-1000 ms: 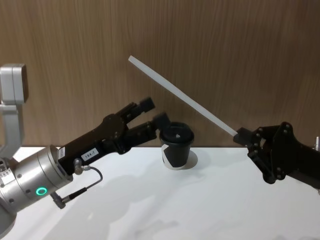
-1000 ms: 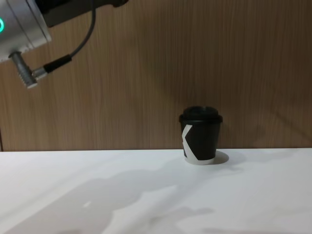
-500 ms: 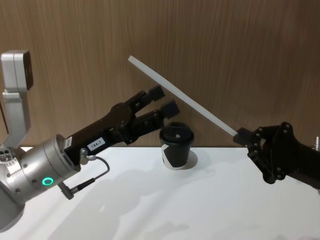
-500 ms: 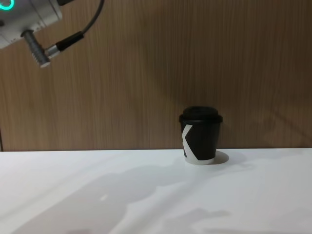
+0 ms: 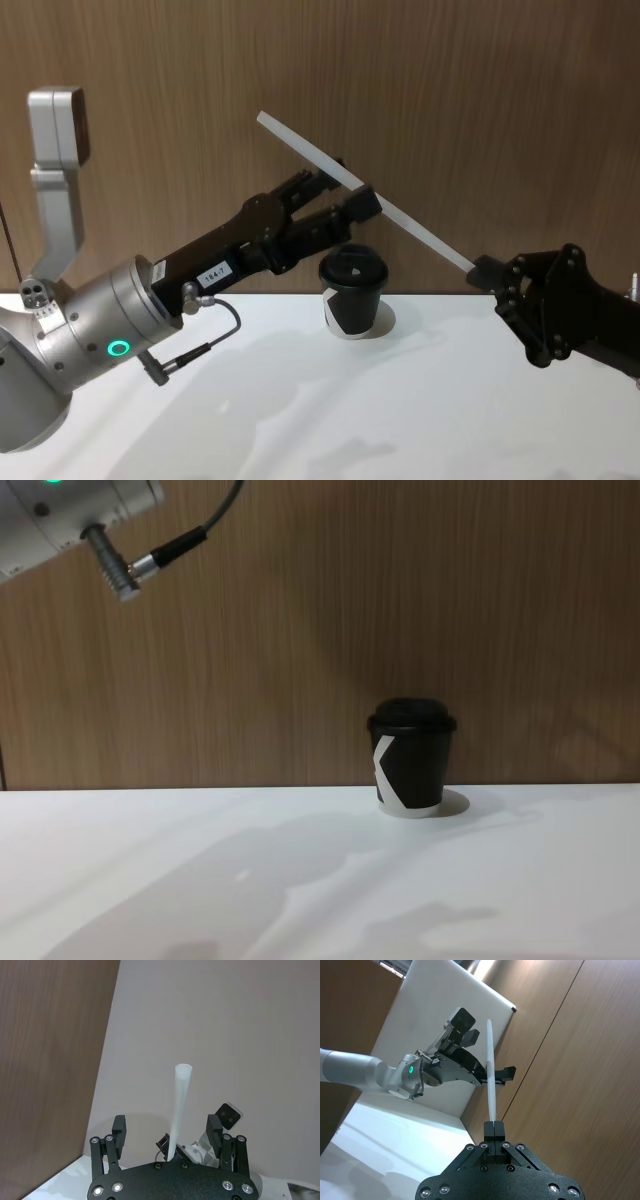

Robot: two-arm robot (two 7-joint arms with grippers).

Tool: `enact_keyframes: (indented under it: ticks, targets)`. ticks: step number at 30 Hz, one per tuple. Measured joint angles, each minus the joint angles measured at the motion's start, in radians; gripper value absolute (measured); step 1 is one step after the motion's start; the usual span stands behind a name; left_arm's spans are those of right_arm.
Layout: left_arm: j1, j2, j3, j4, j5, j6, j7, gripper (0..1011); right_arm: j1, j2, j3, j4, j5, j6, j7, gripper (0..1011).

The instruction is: Pick up the straw with one hand, pass it to the other hand, and insert it into the cup.

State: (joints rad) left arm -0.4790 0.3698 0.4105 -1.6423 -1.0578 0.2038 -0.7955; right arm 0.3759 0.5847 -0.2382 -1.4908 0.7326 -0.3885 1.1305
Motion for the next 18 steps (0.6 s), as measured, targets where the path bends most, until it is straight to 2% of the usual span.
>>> enact_keyframes:
  ticks: [8,12,15,16,17,18]
  targets:
    - [-0.013,-0.007,0.010,0.009,-0.001,-0.001,0.009,981,0.000,0.000,0.000,0.000,0.000,0.000,0.000,2]
    - [-0.017,-0.009,0.013,0.012,-0.001,-0.001,0.011,906,0.000,0.000,0.000,0.000,0.000,0.000,0.000,2]
    - [-0.020,-0.011,0.016,0.014,-0.002,-0.002,0.013,812,0.000,0.000,0.000,0.000,0.000,0.000,0.000,2]
    - [-0.020,-0.011,0.016,0.014,-0.002,-0.002,0.014,812,0.000,0.000,0.000,0.000,0.000,0.000,0.000,2]
    - [-0.021,-0.011,0.017,0.014,-0.002,-0.002,0.014,748,0.000,0.000,0.000,0.000,0.000,0.000,0.000,2]
    - [-0.021,-0.012,0.017,0.015,-0.002,-0.002,0.014,730,0.000,0.000,0.000,0.000,0.000,0.000,0.000,2]
